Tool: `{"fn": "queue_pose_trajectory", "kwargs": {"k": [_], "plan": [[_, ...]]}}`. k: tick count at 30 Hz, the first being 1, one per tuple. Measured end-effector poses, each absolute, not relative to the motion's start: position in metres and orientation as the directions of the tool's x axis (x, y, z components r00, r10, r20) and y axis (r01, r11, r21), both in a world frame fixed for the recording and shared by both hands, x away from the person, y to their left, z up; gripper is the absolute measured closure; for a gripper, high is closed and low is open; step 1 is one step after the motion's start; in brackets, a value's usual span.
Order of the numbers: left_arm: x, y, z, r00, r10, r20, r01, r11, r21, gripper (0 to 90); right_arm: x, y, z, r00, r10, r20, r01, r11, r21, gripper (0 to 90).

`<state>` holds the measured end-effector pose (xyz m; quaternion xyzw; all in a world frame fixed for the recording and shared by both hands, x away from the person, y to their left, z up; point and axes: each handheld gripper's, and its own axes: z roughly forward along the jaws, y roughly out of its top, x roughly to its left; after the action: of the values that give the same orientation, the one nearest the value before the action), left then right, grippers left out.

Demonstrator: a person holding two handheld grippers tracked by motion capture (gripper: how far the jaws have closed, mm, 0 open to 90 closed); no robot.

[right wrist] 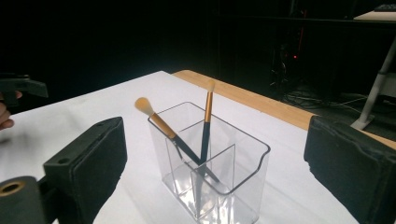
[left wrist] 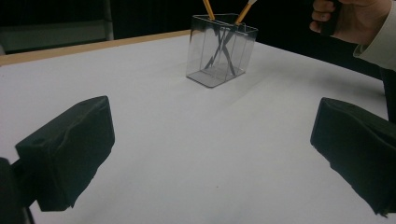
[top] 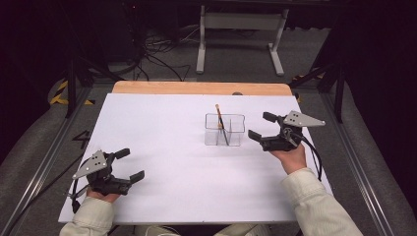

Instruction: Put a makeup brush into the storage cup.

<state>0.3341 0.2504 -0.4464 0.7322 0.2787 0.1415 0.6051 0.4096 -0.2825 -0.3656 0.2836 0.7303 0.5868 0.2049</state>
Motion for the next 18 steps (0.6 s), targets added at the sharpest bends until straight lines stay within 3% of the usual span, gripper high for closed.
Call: {"fn": "queue_pose_trajectory", "kwargs": {"k": [18], "plan": [[0.333, 0.251, -0.445, 0.822, 0.558, -0.113, 0.222, -0.132, 0.966, 0.1, 0.373, -0.314, -0.372, -0.759, 0.651, 0.012, 0.168, 0.178, 0.97, 0.6]]}}
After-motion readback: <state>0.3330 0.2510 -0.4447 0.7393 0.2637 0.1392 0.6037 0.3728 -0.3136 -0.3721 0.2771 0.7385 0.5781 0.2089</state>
